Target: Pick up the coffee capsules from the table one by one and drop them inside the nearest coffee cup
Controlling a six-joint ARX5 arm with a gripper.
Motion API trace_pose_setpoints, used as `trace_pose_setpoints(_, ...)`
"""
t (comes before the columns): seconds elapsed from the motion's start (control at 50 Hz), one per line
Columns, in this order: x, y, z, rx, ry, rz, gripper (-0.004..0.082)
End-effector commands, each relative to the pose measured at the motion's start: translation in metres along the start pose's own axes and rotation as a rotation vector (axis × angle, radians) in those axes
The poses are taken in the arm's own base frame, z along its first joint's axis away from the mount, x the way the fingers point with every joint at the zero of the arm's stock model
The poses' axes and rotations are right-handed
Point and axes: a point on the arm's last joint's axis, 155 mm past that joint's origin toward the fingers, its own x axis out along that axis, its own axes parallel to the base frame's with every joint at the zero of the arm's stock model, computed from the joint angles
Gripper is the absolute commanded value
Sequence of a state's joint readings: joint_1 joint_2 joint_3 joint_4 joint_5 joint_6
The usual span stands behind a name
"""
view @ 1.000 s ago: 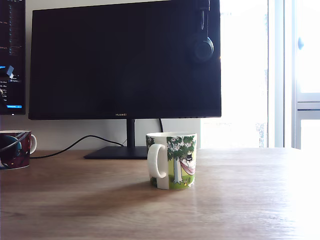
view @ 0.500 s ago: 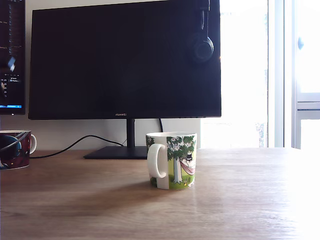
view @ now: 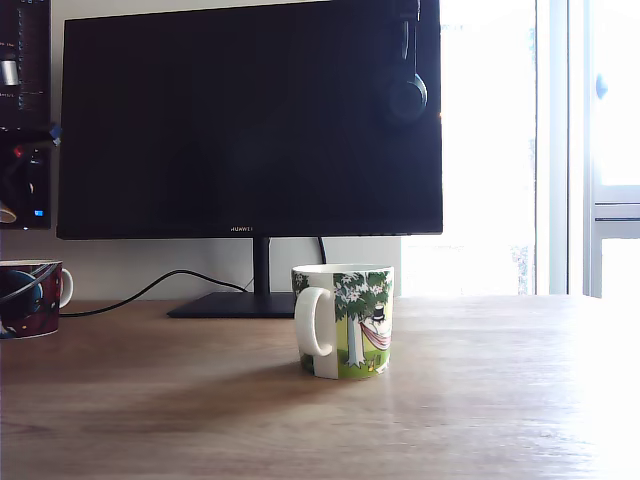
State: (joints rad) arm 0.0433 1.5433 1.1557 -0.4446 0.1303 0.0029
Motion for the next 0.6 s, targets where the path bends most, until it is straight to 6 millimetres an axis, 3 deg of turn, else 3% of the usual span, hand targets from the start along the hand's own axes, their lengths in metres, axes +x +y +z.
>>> trace_pose_setpoints(0.0, -0.004, 0.005, 0.020, -0.006, -0.028, 0.015, 0.0128)
trace_pose_setpoints(0.14, 0.000, 0.009, 0.030, -0.015, 0.013, 0.023, 0.0128)
trace_pose_setpoints(0.58, 0.028, 0.024, 0.032, -0.033, 0.143, 0.073, 0.0128)
